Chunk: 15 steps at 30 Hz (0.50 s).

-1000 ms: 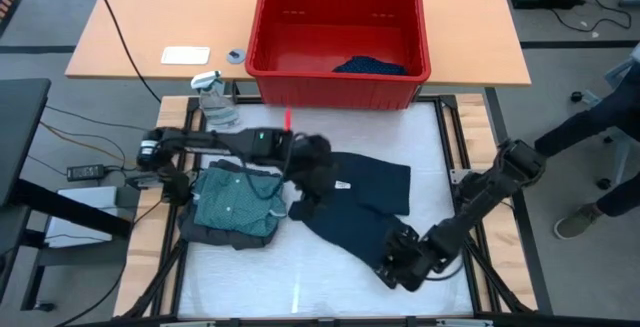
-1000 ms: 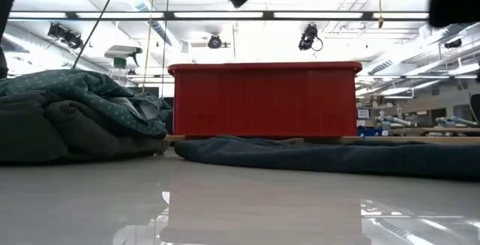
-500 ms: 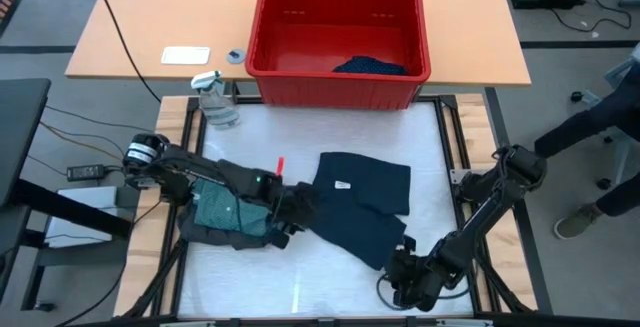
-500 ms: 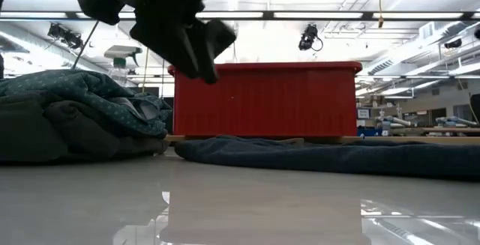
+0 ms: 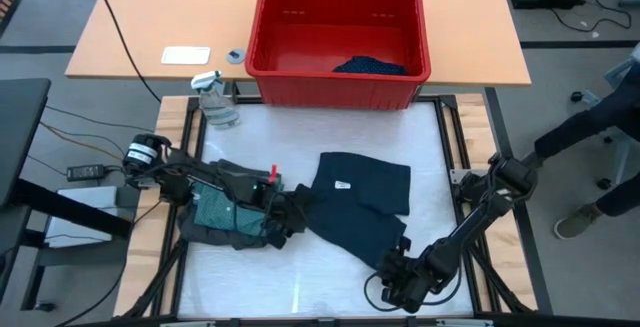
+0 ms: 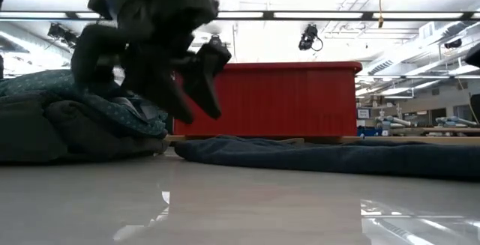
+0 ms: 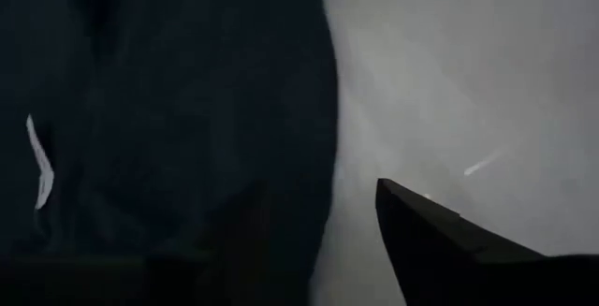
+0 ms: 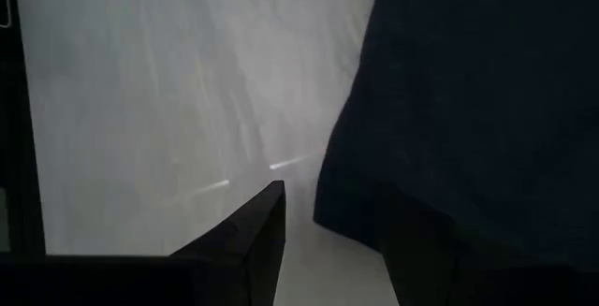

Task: Fold Laundry from Bin
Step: Fold the dark blue short on the table

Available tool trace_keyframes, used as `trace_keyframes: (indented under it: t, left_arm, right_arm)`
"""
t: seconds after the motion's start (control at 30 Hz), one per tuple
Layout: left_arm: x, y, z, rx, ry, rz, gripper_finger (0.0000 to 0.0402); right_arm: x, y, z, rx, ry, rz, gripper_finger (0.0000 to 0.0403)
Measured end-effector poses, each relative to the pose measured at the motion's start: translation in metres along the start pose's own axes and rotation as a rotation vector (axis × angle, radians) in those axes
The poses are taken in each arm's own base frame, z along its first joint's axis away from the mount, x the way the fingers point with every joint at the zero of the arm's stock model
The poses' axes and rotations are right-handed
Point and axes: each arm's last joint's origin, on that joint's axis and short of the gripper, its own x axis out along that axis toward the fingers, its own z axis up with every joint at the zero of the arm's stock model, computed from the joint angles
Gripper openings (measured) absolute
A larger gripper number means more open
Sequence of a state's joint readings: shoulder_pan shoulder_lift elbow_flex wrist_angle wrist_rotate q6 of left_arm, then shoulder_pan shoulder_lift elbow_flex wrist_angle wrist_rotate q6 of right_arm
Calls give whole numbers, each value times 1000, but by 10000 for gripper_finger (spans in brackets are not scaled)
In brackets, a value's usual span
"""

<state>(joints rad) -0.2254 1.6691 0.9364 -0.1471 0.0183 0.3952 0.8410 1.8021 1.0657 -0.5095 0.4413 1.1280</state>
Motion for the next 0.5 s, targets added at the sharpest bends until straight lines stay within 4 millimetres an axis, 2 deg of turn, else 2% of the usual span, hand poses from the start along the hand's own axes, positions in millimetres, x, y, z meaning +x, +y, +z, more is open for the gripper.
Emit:
trace_keyframes:
  t: [0.17, 0.3, 0.5]
  left_arm:
    - [5, -1, -16, 23, 25, 0, 217]
    - [6, 5, -22, 7, 27, 15, 186]
    - [7, 14, -27, -15, -18, 60, 151]
  right_arm:
    - [15, -1, -5, 21, 50, -26, 168]
    - [24, -1, -4, 62, 73, -33, 149]
    - [22, -2, -3, 107, 67, -31, 95]
